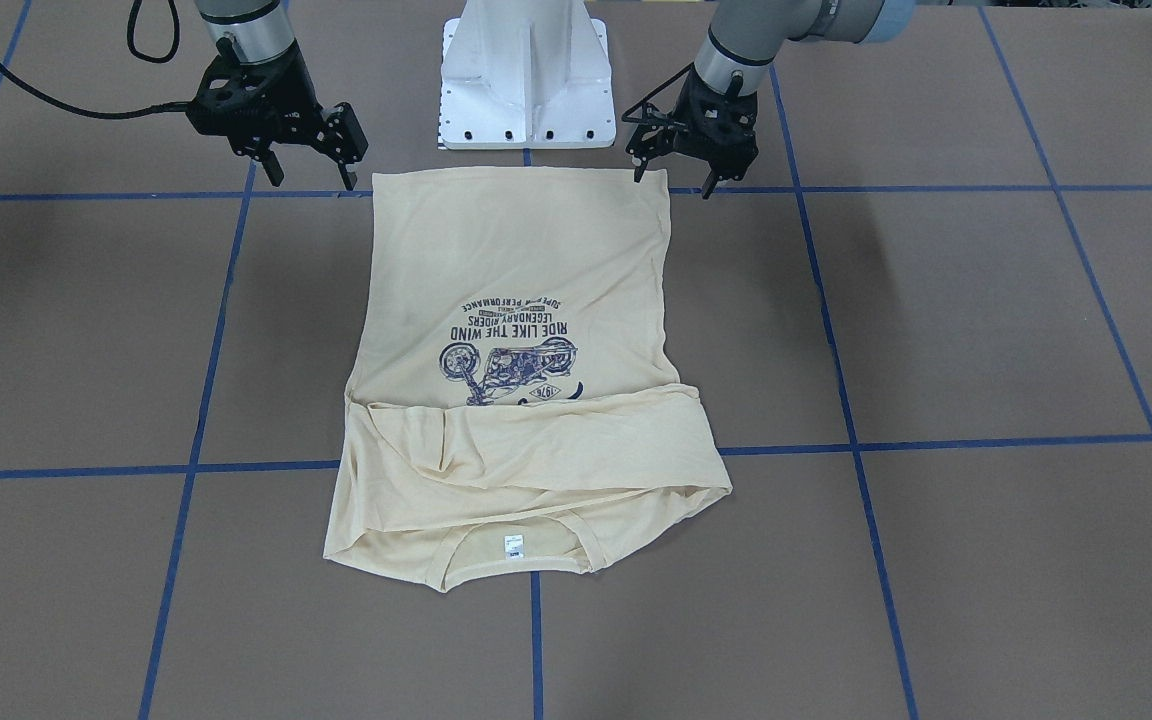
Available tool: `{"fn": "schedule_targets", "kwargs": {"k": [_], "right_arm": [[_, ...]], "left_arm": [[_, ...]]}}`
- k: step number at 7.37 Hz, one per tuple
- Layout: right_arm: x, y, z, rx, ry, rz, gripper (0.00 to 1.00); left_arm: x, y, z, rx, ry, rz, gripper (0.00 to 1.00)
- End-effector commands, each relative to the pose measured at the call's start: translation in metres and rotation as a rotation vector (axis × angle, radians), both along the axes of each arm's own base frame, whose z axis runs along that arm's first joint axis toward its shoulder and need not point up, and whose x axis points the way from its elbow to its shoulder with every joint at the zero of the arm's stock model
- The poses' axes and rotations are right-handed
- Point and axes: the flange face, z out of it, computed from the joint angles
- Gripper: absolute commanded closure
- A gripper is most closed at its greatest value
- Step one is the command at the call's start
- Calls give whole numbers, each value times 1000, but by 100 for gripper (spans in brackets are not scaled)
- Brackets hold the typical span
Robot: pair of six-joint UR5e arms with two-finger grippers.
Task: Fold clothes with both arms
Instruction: 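Move both grippers to the hem corners nearest the robot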
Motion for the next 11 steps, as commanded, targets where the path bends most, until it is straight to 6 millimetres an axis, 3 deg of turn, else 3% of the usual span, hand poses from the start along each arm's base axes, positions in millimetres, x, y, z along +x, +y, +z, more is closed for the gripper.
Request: {"fn": "schedule_targets", "kwargs": {"k": [1, 2, 3, 7, 11], "right_arm": [[-2, 3, 1, -5, 1, 1, 0], [-2, 3, 1, -5, 1, 1, 0], [-2, 3, 1, -5, 1, 1, 0], [-3, 4, 0, -4, -1, -2, 0], [-3, 5, 1, 0, 2, -1, 0]], "left_arm": [[22, 32, 11, -56, -20, -29, 23], [24, 33, 13, -58, -25, -26, 41], [25, 33, 17, -59, -35, -24, 47], [37, 35, 32, -62, -69, -16, 49], [41, 43, 36, -65, -78, -1, 59]]}}
